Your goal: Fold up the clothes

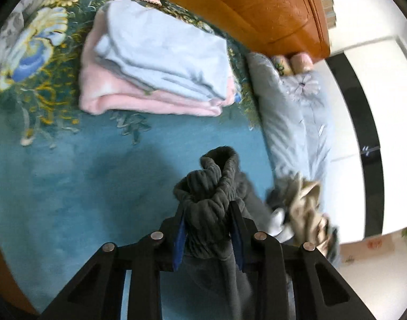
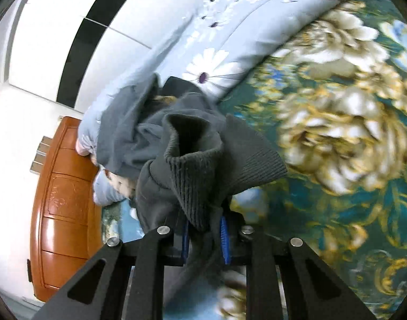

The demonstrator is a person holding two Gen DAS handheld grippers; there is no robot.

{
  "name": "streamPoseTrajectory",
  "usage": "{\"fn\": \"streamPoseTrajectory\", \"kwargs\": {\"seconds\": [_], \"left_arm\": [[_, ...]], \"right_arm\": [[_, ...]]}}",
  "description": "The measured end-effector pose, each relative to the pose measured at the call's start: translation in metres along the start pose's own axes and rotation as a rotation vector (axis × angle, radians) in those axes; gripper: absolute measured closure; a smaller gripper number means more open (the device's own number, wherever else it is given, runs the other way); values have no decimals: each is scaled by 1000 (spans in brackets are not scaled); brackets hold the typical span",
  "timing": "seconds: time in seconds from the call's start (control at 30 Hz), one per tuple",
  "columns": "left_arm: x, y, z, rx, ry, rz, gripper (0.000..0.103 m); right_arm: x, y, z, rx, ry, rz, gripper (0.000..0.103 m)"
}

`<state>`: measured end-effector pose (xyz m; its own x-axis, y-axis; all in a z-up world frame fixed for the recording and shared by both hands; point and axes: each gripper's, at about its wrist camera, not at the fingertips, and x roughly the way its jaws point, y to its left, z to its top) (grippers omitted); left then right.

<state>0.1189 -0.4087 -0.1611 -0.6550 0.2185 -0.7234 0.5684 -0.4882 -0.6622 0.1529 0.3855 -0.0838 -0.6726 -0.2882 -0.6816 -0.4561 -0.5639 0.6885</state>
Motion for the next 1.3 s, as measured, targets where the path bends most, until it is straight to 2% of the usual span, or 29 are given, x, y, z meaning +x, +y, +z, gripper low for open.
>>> {"fn": "streamPoseTrajectory", "kwargs": {"seconds": [0.1,0.17,0.23,0.3,0.43,0.5,0.53,0.57,0.67,0.7,0.8,0.87,0.9,0.93,0.97,1.07,1.17,1.27,1.3], "left_arm": [[33,44,-11,-109,92,124,71],[34,52,-11,-155,118,117,71],[33,60,-10,-198,142,104,64],[29,52,-8,-150,167,140,61],[-2,37,-22,-86,125,195,56],[-22,13,-41,5,64,231,54],[-27,-1,-52,51,43,225,54],[-25,-25,-72,114,59,184,54],[14,-101,-141,341,198,5,52],[30,-120,-167,418,243,-11,50],[86,-163,-243,607,400,-3,50],[112,-168,-291,699,501,31,50],[122,-165,-304,723,547,75,51],[131,-161,-313,741,591,127,57],[131,-157,-307,692,598,119,60],[96,-152,-260,547,485,-19,59],[53,-148,-214,519,348,-78,57],[11,-130,-162,412,231,-154,56],[-2,-123,-148,386,198,-162,56]], "right_arm": [[24,-43,-15,99,61,-102,84],[41,-67,-30,183,92,-161,83],[45,-78,-40,232,82,-173,83],[45,-76,-37,223,87,-172,83],[42,-59,-29,158,89,-176,83],[42,-54,-29,137,89,-190,83],[42,-52,-29,132,88,-198,83],[42,-51,-30,128,88,-207,83],[36,-36,-32,87,72,-210,83],[34,-31,-32,73,67,-211,83],[22,-2,-34,-18,45,-200,83],[11,20,-37,-94,40,-197,83],[5,38,-40,-160,35,-209,83],[-2,59,-45,-246,21,-231,83],[-4,79,-52,-331,10,-256,83],[-1,139,-88,-603,-7,-302,83],[16,192,-133,-832,4,-308,83],[48,223,-178,-971,46,-311,83],[69,232,-199,-1002,85,-316,83]]}}
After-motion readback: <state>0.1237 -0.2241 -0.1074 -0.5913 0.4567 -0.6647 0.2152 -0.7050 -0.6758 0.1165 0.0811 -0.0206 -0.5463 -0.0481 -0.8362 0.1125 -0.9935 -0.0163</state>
